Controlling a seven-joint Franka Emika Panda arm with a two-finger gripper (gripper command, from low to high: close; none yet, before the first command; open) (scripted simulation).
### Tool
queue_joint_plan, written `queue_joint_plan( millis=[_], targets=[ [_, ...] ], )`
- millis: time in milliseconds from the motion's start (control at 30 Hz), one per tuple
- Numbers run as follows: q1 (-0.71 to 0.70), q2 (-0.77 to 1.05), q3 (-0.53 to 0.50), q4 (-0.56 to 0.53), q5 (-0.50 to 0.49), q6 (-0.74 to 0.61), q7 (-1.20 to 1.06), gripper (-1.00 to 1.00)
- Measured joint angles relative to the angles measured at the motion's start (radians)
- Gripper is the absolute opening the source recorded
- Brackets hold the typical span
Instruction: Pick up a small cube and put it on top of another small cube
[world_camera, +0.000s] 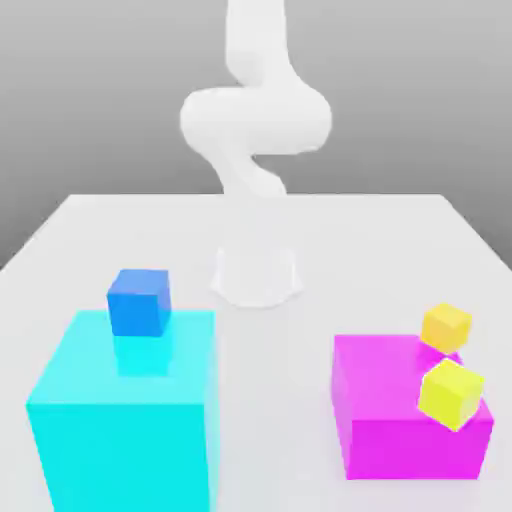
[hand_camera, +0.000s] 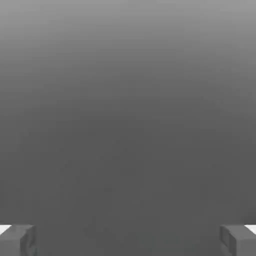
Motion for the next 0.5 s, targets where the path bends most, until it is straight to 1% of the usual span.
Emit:
queue_joint_plan(
  millis=[133,267,500],
  targets=[
    [-0.068,0.149,-0.05,-0.034,-0.005,0.033,0.046,0.0],
    [-0.126,0.291,-0.117,-0.06,0.012,0.056,0.079,0.0],
    [-0.219,0.543,-0.25,-0.123,0.094,0.113,0.08,0.0]
  ],
)
